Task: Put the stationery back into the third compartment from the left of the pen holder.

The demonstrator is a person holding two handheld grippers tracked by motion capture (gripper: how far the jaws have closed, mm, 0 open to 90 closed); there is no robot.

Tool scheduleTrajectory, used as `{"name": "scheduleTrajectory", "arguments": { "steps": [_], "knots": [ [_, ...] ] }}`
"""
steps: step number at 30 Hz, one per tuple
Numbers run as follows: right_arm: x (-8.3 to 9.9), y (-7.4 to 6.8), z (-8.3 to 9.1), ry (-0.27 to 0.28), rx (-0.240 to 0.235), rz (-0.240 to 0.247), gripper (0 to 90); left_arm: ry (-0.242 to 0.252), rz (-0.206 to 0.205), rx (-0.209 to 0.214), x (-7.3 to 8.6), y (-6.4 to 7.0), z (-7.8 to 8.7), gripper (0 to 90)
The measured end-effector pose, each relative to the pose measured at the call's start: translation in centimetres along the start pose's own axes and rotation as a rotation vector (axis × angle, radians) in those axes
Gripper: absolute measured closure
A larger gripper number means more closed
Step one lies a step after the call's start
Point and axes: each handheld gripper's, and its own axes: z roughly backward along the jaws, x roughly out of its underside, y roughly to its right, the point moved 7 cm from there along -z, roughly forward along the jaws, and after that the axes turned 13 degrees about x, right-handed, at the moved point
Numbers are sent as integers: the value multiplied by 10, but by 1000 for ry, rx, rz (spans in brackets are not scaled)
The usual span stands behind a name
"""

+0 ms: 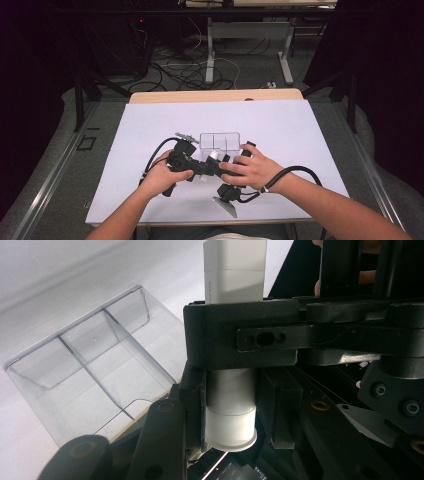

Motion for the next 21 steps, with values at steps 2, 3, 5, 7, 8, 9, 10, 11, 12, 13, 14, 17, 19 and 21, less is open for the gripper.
{"name": "scheduleTrajectory", "arguments": {
  "steps": [2,3,5,7,8,9,10,11,12,13,14,17,19,21],
  "knots": [
    [0,0,0,-1,-1,1,672,1,1,-1,0,0,0,682],
    [0,0,0,-2,-4,1,671,3,4,0,0,0,0,683],
    [0,0,0,-2,-5,0,671,8,6,-3,0,0,0,684],
    [1,0,-1,-1,-14,-12,643,12,7,-20,-1,-2,-1,686],
    [1,0,-1,-1,-14,-12,643,8,6,-26,-1,-3,0,686],
    [3,0,-1,-6,-19,-14,608,11,12,-28,-2,-5,0,687],
    [5,0,0,-12,-17,-15,594,29,18,-37,-4,-6,1,686],
    [5,0,0,-12,-17,-15,594,29,18,-37,-4,-6,1,687],
    [7,0,1,-18,-19,-32,571,33,19,-45,-5,-6,2,687],
    [7,0,1,-18,-19,-32,571,36,16,-47,-6,-6,3,687],
    [9,0,2,-23,-20,-42,560,42,16,-55,-7,-7,4,687],
    [16,0,5,-44,-19,-78,535,55,8,-71,-10,-10,8,687],
    [22,-1,8,-68,-19,-114,522,76,8,-82,-12,-13,10,687],
    [28,-2,11,-90,-9,-157,505,99,7,-88,-14,-16,12,686]
  ]
}}
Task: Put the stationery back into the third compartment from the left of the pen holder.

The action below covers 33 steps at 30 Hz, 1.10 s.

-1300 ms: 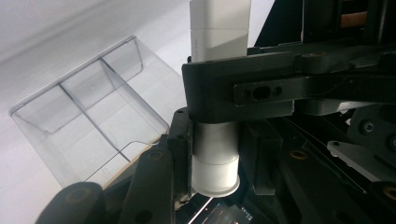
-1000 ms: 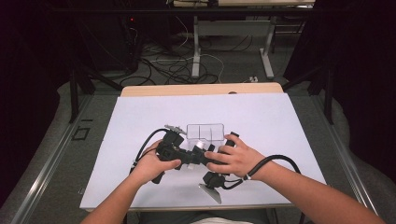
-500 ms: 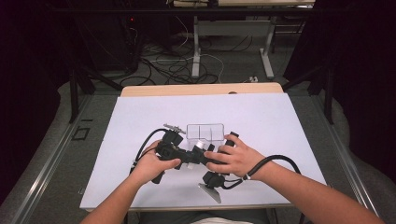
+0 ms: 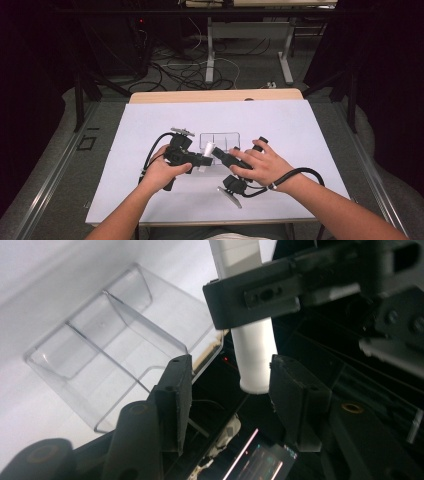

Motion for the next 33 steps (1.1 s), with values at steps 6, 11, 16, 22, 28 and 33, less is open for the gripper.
{"name": "scheduleTrajectory", "arguments": {
  "steps": [6,11,16,22,28,33],
  "knots": [
    [15,-2,5,-47,-3,-122,471,64,-28,-33,-8,-8,3,687],
    [25,-11,8,-100,9,-267,421,96,-39,-45,-13,-10,2,687],
    [35,-22,10,-170,-15,-446,412,145,-68,-57,-20,-13,1,686],
    [60,-42,12,-266,-1,-815,279,216,-99,-84,-29,-14,2,686],
    [84,-62,15,-362,-30,-1185,146,278,-134,-111,-37,-14,-1,686],
    [98,-73,17,-406,8,-1401,16,333,-169,-136,-45,-10,-6,686]
  ]
}}
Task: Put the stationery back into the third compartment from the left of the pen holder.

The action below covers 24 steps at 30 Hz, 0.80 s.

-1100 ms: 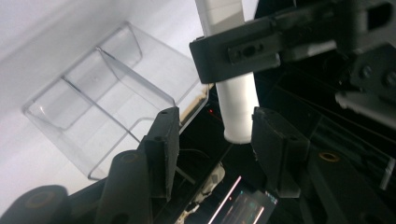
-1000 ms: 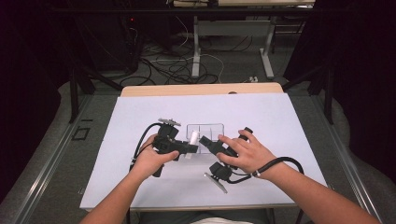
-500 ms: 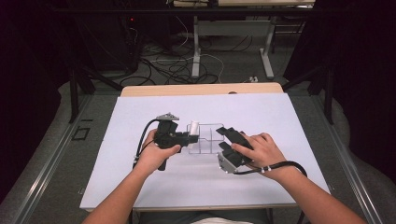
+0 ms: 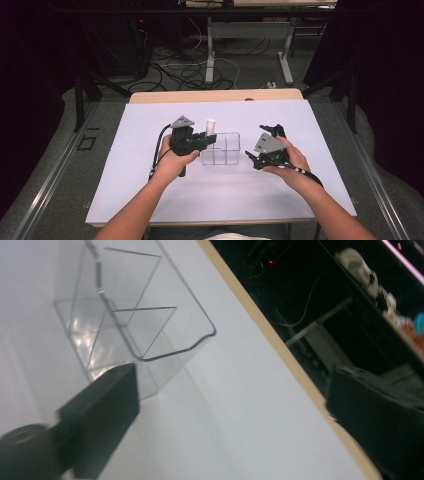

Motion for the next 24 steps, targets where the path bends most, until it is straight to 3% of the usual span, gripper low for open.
{"name": "scheduleTrajectory", "arguments": {
  "steps": [2,3,4,7,8,9,10,16,21,24],
  "knots": [
    [5,4,-2,-20,8,-87,0,24,-15,-11,-3,1,-2,686],
    [11,9,-3,-38,17,-163,0,41,-20,-18,-4,2,-4,686],
    [11,9,-3,-38,17,-163,0,53,-32,-24,-5,3,-6,686],
    [19,15,-5,-61,15,-255,0,92,-44,-35,-8,9,-12,687],
    [25,19,-6,-84,31,-314,0,100,-44,-36,-9,11,-15,687],
    [25,19,-6,-84,31,-314,0,107,-56,-39,-10,13,-17,687],
    [27,20,-6,-90,27,-345,0,120,-65,-39,-11,15,-20,686],
    [40,22,-7,-106,37,-455,0,155,-65,-48,-9,24,-38,687],
    [45,20,-7,-118,25,-515,0,174,-44,-59,-3,28,-51,687],
    [46,22,-7,-102,32,-506,0,161,-26,-63,4,30,-60,687]
  ]
}}
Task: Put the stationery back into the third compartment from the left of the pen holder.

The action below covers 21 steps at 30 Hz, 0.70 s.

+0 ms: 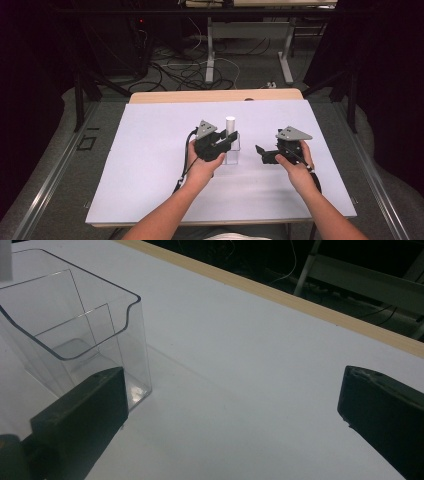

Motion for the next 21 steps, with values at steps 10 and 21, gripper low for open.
{"name": "scheduleTrajectory", "arguments": {
  "steps": [10,21],
  "knots": [
    [5,1,2,-21,3,-4,0,-19,-1,-48,14,-6,-13,688],
    [6,1,1,-18,-5,-5,0,-40,3,-98,22,-16,-20,688]
  ]
}}
